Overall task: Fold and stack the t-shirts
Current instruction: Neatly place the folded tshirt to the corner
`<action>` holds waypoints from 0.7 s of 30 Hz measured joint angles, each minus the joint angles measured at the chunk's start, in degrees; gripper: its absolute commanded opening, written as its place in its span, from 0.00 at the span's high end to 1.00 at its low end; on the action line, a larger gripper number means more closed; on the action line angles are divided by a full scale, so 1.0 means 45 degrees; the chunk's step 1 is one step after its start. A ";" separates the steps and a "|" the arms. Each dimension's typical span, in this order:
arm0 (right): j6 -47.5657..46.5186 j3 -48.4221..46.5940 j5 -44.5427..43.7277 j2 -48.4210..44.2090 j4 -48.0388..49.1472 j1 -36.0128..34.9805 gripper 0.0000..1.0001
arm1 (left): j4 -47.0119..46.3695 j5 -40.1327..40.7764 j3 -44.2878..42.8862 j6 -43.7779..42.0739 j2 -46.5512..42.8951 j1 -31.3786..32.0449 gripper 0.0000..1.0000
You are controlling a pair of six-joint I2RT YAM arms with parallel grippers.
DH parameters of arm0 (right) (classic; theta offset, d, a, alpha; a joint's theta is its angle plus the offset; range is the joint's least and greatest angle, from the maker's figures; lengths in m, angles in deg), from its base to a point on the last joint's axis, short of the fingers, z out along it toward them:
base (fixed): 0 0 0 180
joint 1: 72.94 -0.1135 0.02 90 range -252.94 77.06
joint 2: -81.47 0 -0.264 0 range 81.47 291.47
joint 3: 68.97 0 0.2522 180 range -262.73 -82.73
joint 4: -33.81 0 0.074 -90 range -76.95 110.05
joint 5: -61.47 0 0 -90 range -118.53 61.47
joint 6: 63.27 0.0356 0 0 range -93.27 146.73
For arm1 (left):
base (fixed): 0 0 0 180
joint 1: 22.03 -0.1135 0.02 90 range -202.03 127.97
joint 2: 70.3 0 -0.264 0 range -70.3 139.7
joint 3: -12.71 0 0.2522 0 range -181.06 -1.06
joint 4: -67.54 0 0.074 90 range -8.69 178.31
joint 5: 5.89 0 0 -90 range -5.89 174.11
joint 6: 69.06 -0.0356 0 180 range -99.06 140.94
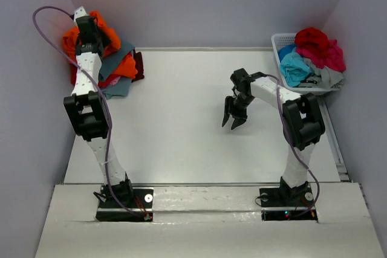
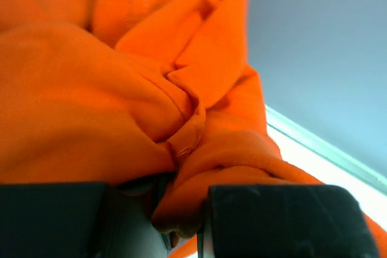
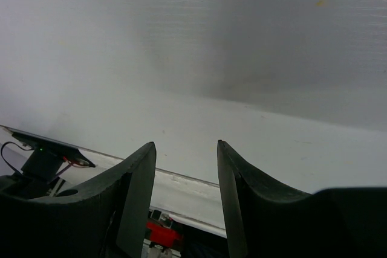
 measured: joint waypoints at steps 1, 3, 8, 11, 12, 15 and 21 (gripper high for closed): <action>-0.0019 0.0000 0.0019 0.0034 0.0005 0.0000 0.50 | 0.0253 -0.0024 -0.0267 -0.0350 0.0024 0.0141 0.94; -0.0073 0.0000 0.0068 0.0097 0.0000 0.0000 0.50 | 0.0845 0.0316 -0.1025 -0.1127 0.0097 0.0699 0.94; -0.0180 0.0000 0.0117 0.0107 -0.0024 0.0000 0.50 | 0.1049 0.0413 -0.1773 -0.2021 0.0034 0.2161 0.94; -0.0267 0.0000 0.0117 0.0102 -0.0029 0.0000 0.50 | 0.1049 -0.0165 -0.1506 -0.2404 0.0015 0.2550 0.94; -0.0296 0.0000 0.0117 0.0107 -0.0034 0.0000 0.50 | 0.1044 -0.0325 -0.1360 -0.2511 -0.0010 0.2579 0.94; -0.0355 0.0015 0.0121 0.0102 -0.0010 0.0000 0.50 | 0.1209 -0.1044 -0.0889 -0.3094 -0.0083 0.2769 0.94; -0.0355 0.0481 0.0219 0.0049 0.0209 0.0000 0.50 | 0.1642 -0.2516 -0.0850 -0.3978 -0.0282 0.3653 0.94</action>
